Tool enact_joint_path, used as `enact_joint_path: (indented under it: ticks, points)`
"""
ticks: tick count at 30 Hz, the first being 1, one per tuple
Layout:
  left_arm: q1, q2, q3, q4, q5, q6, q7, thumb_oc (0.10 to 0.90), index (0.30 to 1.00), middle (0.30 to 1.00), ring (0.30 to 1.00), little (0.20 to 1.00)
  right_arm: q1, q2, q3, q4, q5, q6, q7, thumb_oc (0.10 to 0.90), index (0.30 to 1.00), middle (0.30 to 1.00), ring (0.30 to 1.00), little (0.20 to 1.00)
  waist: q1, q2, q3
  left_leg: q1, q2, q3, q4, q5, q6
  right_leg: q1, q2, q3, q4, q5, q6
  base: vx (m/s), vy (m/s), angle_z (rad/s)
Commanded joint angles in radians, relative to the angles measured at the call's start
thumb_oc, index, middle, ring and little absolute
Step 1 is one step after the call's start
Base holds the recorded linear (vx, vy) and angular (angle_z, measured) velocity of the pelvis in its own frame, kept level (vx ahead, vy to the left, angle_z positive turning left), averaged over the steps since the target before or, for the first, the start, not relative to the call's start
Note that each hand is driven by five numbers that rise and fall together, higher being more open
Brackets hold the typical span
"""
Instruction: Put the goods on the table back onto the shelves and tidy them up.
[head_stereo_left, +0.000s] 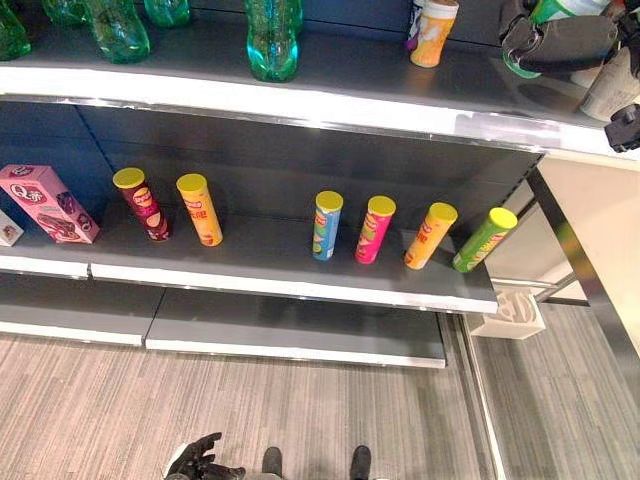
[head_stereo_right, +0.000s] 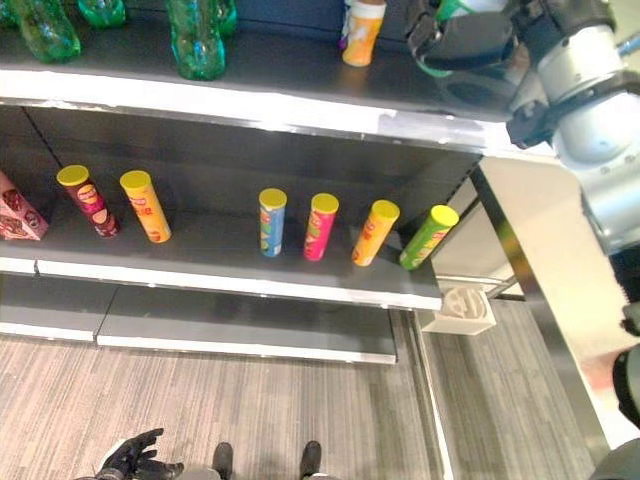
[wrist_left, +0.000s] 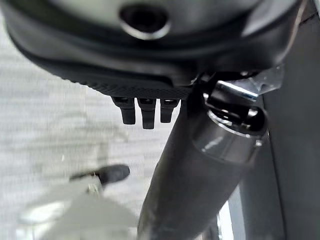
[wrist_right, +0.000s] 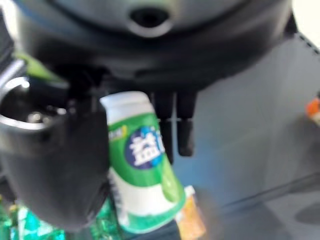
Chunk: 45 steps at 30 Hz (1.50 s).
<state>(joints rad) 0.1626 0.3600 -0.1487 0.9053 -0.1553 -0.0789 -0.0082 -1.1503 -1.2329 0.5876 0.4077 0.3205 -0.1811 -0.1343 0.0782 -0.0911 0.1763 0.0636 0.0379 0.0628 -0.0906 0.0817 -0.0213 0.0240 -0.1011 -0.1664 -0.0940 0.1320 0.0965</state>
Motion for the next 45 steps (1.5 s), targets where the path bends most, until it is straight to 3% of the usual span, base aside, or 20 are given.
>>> enact_joint_path:
  ticks: [1, 13, 14, 23, 43, 44, 45]
  points:
    - [-0.015, 0.077, -0.028, -0.001, -0.017, -0.028, 0.017, 0.8, 0.9, 0.9, 0.9, 0.9, -0.216, 0.001, 0.046, 0.106, 0.048, -0.017, -0.045, 0.4, 0.3, 0.3, 0.3, 0.3, 0.033, -0.027, -0.084, -0.038, -0.009, -0.032, 0.003, -0.07, -0.052, 0.082, -0.014, -0.015, 0.007, -0.111, 0.056, 0.01, -0.07, 0.11]
    - [-0.029, 0.072, -0.046, 0.022, -0.051, -0.028, 0.028, 0.8, 0.9, 0.9, 0.9, 0.9, -0.355, 0.112, 0.183, 0.354, 0.021, 0.025, -0.012, 0.4, 0.3, 0.3, 0.3, 0.3, 0.077, -0.024, -0.095, -0.047, 0.003, -0.062, 0.003, -0.053, -0.072, 0.105, -0.005, -0.07, 0.007, -0.131, 0.044, 0.01, -0.073, 0.2]
    - [-0.041, 0.068, -0.056, 0.043, -0.056, -0.027, 0.029, 0.8, 0.9, 0.9, 0.9, 0.9, -0.39, 0.168, 0.22, 0.435, -0.033, 0.045, -0.014, 0.4, 0.3, 0.3, 0.3, 0.3, 0.09, -0.017, -0.1, -0.049, 0.005, -0.072, 0.003, -0.049, -0.075, 0.108, -0.003, -0.083, 0.007, -0.135, 0.043, 0.04, -0.113, 0.2]
    - [-0.057, 0.054, -0.049, 0.066, -0.11, -0.029, 0.036, 0.8, 0.9, 0.9, 0.9, 0.9, -0.409, 0.263, 0.247, 0.493, -0.11, 0.067, -0.01, 0.4, 0.3, 0.3, 0.3, 0.3, 0.099, -0.001, -0.109, -0.051, 0.007, -0.08, 0.003, -0.047, -0.078, 0.112, 0.0, -0.1, 0.007, -0.144, 0.039, 0.03, -0.039, 0.1]
    - [-0.056, 0.042, -0.048, 0.082, -0.096, -0.033, 0.046, 0.8, 0.9, 0.9, 0.9, 0.9, -0.438, 0.279, 0.293, 0.566, -0.199, 0.089, -0.012, 0.4, 0.3, 0.3, 0.3, 0.3, 0.096, -0.011, -0.101, -0.064, 0.002, -0.089, 0.003, -0.056, -0.079, 0.106, -0.007, -0.121, 0.007, -0.147, 0.041, 0.01, 0.004, 0.02]
    - [-0.057, 0.042, -0.048, 0.084, -0.097, -0.034, 0.048, 0.8, 0.9, 0.9, 0.9, 0.9, -0.439, 0.287, 0.289, 0.571, -0.196, 0.088, -0.014, 0.645, 0.667, 0.667, 0.667, 0.667, 0.095, -0.011, -0.101, -0.063, 0.002, -0.089, 0.003, -0.057, -0.078, 0.106, -0.007, -0.12, 0.007, -0.147, 0.041, 0.0, 0.0, 0.0]
    - [-0.056, 0.043, -0.048, 0.079, -0.098, -0.034, 0.047, 0.8, 0.9, 0.9, 0.9, 0.9, -0.44, 0.289, 0.291, 0.569, -0.197, 0.089, -0.012, 0.8, 0.9, 0.9, 0.9, 0.9, 0.093, -0.011, -0.101, -0.061, 0.002, -0.088, 0.003, -0.058, -0.079, 0.107, -0.007, -0.121, 0.007, -0.147, 0.04, 0.0, 0.0, 0.0]
